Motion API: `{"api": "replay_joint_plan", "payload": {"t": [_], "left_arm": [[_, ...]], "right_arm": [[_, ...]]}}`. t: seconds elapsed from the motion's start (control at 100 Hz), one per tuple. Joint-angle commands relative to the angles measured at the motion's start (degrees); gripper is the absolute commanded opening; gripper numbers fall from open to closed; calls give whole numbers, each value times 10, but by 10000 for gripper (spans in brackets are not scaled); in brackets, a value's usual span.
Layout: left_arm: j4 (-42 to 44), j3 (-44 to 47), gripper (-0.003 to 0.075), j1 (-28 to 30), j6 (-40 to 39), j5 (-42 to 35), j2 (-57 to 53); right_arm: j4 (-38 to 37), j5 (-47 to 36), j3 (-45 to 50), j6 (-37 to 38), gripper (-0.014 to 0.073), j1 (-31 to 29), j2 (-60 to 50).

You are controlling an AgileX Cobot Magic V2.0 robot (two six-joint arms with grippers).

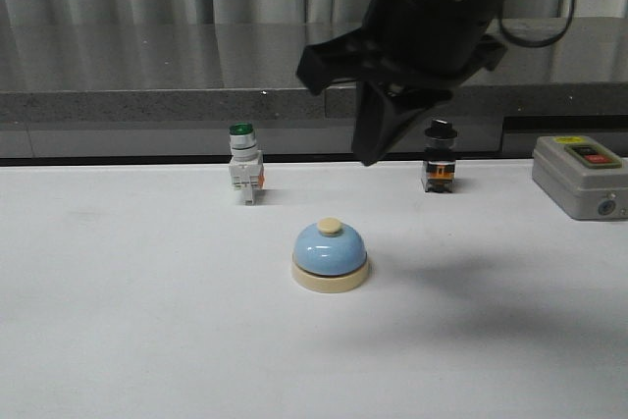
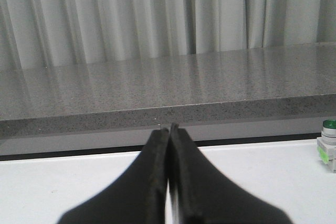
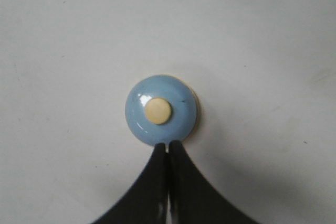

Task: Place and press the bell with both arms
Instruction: 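Move the closed right gripper above the bell's cream button, then press down on the bell button with the right gripper tips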

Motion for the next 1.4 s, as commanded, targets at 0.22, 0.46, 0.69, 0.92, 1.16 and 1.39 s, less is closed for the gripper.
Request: {"api": "replay_joint_plan", "payload": {"t": [0.22,0.46,0.69,0.92,1.16,1.39], "left_arm": [[-4,24,-20,1,-6,-49,-18],[-4,24,-20,1,-6,-49,-18],[-4,24,-20,1,-6,-49,-18],[-4,24,-20,1,-6,-49,-18],[-4,24,-20,1,-6,-49,-18],[-4,24,-20,1,-6,-49,-18]], "right_arm": [[3,-12,-61,-6,-60,24,54],[3,-18,-67,-6,-60,24,71],[-3,-28,-67,-6,-60,24,72],[-21,-30,-67,-6,-60,24,79],[-22,-15,-67,-6,-60,24,109],[-22,-4,-68,-6,-60,24,93]]}}
